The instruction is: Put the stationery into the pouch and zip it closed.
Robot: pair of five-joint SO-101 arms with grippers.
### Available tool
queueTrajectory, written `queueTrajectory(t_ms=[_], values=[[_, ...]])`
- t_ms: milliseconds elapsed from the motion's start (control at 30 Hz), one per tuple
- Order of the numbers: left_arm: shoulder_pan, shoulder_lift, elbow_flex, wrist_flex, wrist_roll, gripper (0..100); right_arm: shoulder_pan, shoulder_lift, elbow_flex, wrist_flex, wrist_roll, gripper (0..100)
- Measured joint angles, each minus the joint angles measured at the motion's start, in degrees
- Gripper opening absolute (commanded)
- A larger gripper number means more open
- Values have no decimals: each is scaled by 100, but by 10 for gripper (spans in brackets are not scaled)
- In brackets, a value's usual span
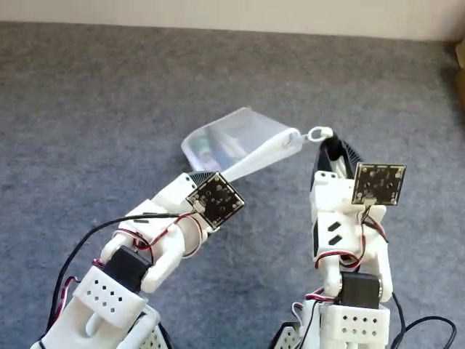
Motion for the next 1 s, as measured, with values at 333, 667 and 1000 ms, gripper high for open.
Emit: queueTrajectory(t_ms=[333,667,1000], values=[[0,9,-9,0,0,5,246,0,0,141,0,5],[9,9,-9,0,0,5,316,0,0,264,0,5],[9,9,-9,0,0,5,316,0,0,422,0,5]])
